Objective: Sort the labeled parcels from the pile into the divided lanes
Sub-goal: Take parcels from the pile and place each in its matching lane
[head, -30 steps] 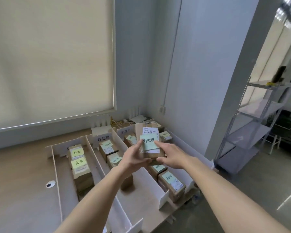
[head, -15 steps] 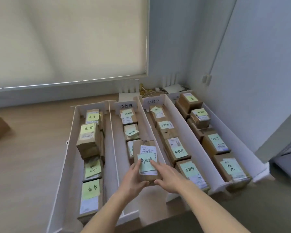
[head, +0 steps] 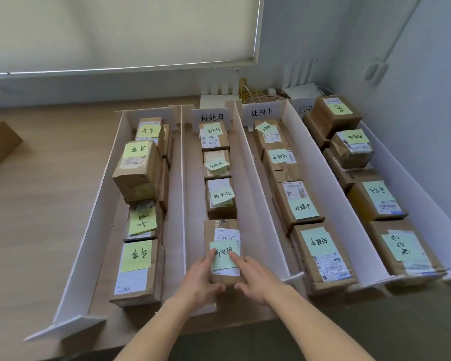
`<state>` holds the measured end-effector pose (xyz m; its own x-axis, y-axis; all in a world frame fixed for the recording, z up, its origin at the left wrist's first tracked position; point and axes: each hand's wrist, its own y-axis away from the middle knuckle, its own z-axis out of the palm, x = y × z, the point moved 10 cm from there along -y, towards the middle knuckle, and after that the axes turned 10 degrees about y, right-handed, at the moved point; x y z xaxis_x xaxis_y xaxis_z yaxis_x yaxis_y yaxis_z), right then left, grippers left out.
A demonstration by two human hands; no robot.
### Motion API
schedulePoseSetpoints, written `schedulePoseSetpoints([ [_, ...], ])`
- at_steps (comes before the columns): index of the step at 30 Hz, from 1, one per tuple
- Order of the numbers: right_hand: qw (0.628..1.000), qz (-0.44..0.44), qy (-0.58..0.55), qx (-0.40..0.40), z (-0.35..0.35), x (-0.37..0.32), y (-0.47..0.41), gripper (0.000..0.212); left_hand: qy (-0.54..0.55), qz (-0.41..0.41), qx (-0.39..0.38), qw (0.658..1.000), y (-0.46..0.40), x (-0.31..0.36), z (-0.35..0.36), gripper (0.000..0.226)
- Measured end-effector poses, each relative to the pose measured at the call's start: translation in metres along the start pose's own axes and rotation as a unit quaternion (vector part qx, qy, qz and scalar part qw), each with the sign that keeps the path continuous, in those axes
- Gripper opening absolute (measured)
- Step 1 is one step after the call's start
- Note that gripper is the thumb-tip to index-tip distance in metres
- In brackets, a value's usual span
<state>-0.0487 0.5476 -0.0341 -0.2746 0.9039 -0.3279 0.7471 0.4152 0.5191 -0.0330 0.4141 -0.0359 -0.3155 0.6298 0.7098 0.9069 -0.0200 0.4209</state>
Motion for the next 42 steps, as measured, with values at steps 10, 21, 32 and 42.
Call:
schedulePoseSetpoints([
  [10,1.0,0.009,0.022,0.003,0.006,0.017,-0.039,0.082,0.015,-0.02,0.005,1.0,-0.036,-0.017,0.012,0.1],
  [21,0.999,0.023,0.024,0.01,0.008,0.02,-0.044,0.084,0.015,-0.011,0.007,1.0,-0.039,-0.017,0.013,0.097],
  [32,0.992,0.018,0.123,0.008,-0.057,-0.005,-0.008,0.082,-0.08,0.014,0.032,0.996,-0.011,0.027,-0.049,0.085],
  [42,0.954,-0.064,0.25,0.153,-0.228,-0.167,0.054,0.069,-0.149,0.073,0.188,0.968,0.096,0.104,-0.254,0.074],
])
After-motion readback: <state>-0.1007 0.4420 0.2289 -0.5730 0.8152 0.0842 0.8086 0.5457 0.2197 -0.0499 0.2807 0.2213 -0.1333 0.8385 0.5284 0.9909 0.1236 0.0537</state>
